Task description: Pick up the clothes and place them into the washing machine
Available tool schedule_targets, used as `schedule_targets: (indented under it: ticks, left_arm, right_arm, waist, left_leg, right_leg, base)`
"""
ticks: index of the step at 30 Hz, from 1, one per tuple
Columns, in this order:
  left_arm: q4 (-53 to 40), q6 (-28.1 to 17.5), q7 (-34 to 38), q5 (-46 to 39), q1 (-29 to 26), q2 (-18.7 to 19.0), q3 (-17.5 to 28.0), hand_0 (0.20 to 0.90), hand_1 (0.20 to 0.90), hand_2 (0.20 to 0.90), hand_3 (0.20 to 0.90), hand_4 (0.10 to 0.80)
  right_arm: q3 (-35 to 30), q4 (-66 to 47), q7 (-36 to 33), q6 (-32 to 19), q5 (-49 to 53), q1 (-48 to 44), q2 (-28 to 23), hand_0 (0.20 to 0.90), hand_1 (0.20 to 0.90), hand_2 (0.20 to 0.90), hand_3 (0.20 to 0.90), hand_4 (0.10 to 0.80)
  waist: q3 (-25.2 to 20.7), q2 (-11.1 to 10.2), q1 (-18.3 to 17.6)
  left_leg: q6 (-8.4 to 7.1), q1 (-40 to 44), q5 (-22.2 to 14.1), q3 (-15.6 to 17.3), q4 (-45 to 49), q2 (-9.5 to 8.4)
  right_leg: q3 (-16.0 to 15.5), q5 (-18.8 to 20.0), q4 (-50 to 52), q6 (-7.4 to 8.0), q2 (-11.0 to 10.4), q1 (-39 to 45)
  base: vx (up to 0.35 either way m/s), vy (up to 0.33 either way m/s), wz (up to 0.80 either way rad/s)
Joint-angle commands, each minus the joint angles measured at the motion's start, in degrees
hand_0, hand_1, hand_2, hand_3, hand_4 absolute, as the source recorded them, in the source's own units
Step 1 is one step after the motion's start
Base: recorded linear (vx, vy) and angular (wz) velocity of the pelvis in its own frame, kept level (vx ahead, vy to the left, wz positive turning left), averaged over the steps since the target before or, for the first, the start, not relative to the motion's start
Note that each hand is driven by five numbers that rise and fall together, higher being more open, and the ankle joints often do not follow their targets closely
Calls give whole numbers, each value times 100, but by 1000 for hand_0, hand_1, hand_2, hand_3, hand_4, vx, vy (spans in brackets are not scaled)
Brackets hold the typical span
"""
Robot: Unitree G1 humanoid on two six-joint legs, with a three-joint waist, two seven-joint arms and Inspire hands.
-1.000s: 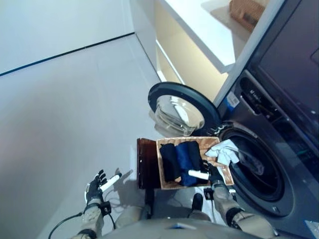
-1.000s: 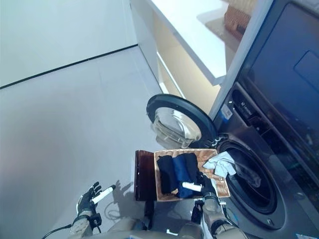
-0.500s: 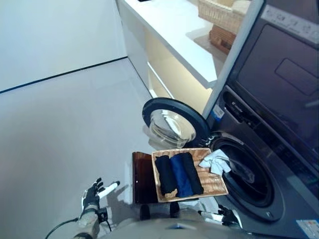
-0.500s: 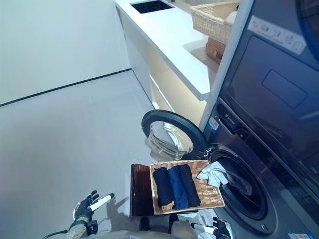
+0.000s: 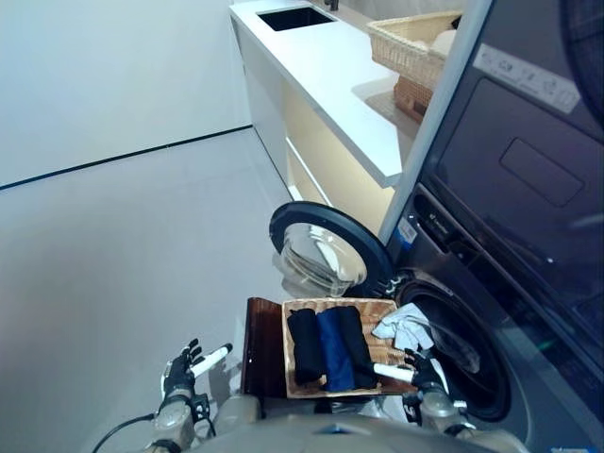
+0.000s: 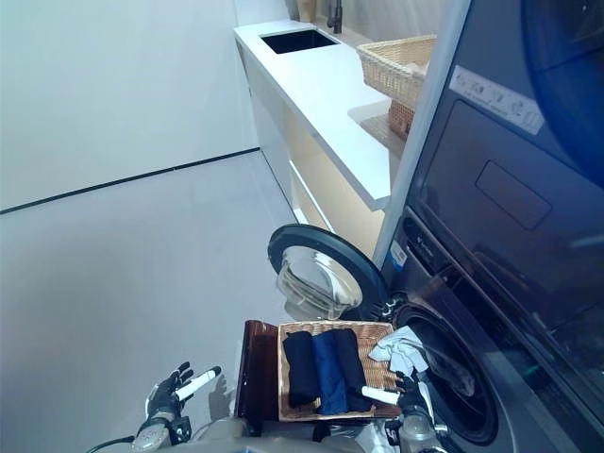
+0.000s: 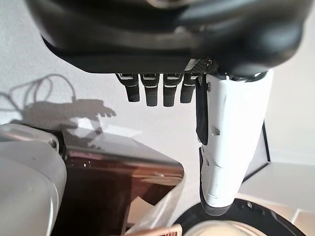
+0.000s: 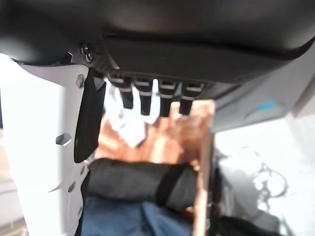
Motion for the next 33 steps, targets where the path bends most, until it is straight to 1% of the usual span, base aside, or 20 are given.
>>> schedule_targets:
  ticks: [1,3,5,7,8,10,12,16,18,21,24,28,33]
  left_arm:
    - [-77,-282,176,-18,-180,225,32,900,900,900,900,800]
    - [-95,-263,187,65,-201,265,7,900,900,900,900,800]
    - [-95,-258,211,156,-167,297,5,900,900,900,900,800]
    - [-105,-256,230,159,-152,336,54,900,900,900,900,800]
    - [-147,-271,275,137,-147,386,88,900,900,900,900,800]
    - [-227,-296,261,46,-155,444,145,900,900,900,900,800]
    - [-282,-303,231,30,-120,422,135,900,900,900,900,800]
    - [-299,-259,249,86,-63,368,143,900,900,900,900,800]
    - [-280,-257,276,91,-89,334,106,900,900,900,900,800]
    - [-348,-243,315,85,-192,288,26,900,900,900,900,800]
    - [-387,-232,320,37,-249,257,25,900,900,900,900,800]
    - [-496,-237,324,-28,-275,237,38,900,900,900,900,800]
    - [-797,-294,315,-151,-301,190,-36,900,900,900,900,800]
  right_arm:
    - [184,-39,-212,-199,145,-303,-86,900,900,900,900,800]
    - [190,-52,-225,-168,116,-371,-69,900,900,900,900,800]
    - [156,-43,-220,-127,100,-424,-43,900,900,900,900,800]
    - [194,-78,-200,-98,77,-496,-18,900,900,900,900,800]
    - [245,-118,-224,-89,50,-609,44,900,900,900,900,800]
    - [245,-165,-229,-72,114,-733,81,900,900,900,900,800]
    - [166,-96,-199,-82,307,-681,151,900,900,900,900,800]
    - [160,7,-273,-34,278,-750,162,900,900,900,900,800]
    - [259,11,-374,29,40,-828,131,900,900,900,900,800]
    - [607,-9,-505,210,-593,-1067,32,900,900,900,900,800]
    - [677,36,-581,291,-815,-1144,-65,900,900,900,900,800]
    - [657,259,-607,393,-885,-1284,-175,900,900,900,900,800]
    - [507,362,-669,393,-701,-1473,-335,900,900,900,900,800]
  waist:
    - [-221,-71,137]
    - [-299,-62,134]
    - [-394,-29,162]
    - [-434,-27,223]
    - [-402,-26,317]
    - [-330,-39,442]
    - [-363,-66,428]
    - [-394,-21,443]
    - [-355,19,416]
    - [-202,66,413]
    - [-83,83,410]
    - [48,108,447]
    - [292,201,477]
  left_leg:
    - [228,-67,365,-125,-156,-169]
    - [258,105,254,-37,-154,-294]
    - [317,273,134,109,-234,-404]
    - [382,319,28,236,-211,-472]
    - [404,292,-40,374,-147,-448]
    - [390,193,-85,507,-48,-439]
    - [392,204,-132,488,10,-499]
    - [406,349,-169,499,-149,-493]
    - [403,367,-140,469,-232,-502]
    - [393,333,-71,422,-351,-502]
    - [381,279,-29,371,-393,-508]
    - [376,198,-4,320,-408,-526]
    - [375,-11,26,289,-339,-559]
  right_leg:
    - [106,-69,-451,679,-250,635]
    - [61,-92,-462,764,-424,723]
    - [48,-78,-460,890,-611,754]
    - [97,-85,-364,947,-734,672]
    - [-13,-49,-243,943,-771,522]
    - [-307,74,-259,971,-842,371]
    - [-311,142,-410,998,-871,474]
    - [-423,182,-658,1041,-918,605]
    - [-447,210,-732,1053,-931,612]
    - [-491,261,-800,1071,-953,559]
    - [-526,299,-810,1085,-977,496]
    - [-556,312,-812,1089,-987,428]
    - [-590,348,-743,1091,-1024,235]
  base:
    - [156,162,-32]
    - [154,162,-58]
    - [144,184,-38]
    - [60,140,-24]
    - [-67,57,-58]
    - [-90,22,-101]
    - [57,14,-41]
    - [52,16,10]
    - [-16,14,0]
    - [-78,22,6]
    - [-58,16,9]
    - [-43,11,10]
    - [-65,21,10]
